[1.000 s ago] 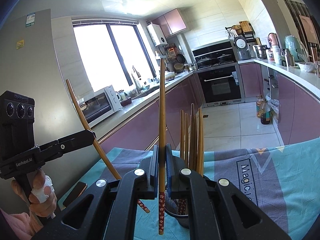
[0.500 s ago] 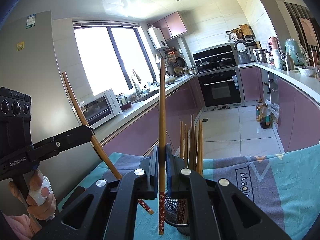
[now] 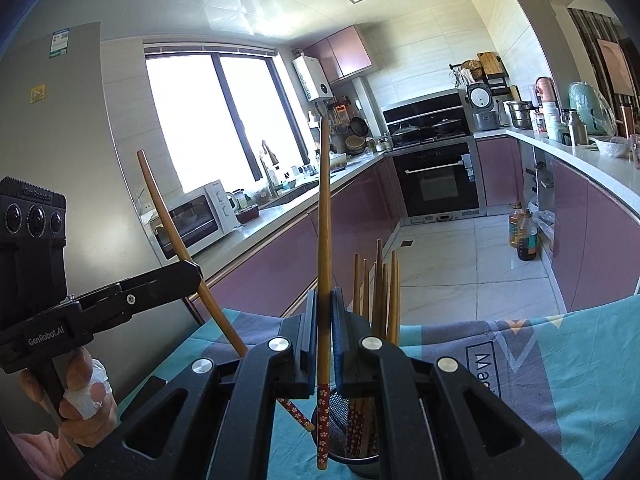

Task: Organize utensils
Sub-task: 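Lower the left tool's chopstick into the cup while the right tool follows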

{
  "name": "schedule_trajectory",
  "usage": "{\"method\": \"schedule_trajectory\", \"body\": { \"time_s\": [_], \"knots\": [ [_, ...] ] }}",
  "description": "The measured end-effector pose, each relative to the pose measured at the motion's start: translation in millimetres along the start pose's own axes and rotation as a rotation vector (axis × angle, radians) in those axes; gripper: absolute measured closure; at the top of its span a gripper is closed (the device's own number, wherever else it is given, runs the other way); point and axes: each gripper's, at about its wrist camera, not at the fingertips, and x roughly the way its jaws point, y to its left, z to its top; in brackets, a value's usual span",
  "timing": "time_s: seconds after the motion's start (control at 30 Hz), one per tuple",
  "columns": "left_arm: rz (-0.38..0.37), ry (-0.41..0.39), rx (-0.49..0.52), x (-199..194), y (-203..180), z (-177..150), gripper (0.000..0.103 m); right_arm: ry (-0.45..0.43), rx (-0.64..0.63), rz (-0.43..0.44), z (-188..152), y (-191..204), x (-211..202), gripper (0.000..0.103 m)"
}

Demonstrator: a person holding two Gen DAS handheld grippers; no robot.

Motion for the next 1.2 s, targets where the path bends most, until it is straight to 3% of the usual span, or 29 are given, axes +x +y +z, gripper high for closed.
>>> {"method": "schedule_trajectory", "body": {
  "time_s": [1.2],
  "knots": [
    [-0.010,0.026,-0.009,21,1,9,0.095,0.002,-0.003,-0.054,3,-1,15,0.097]
  ]
}}
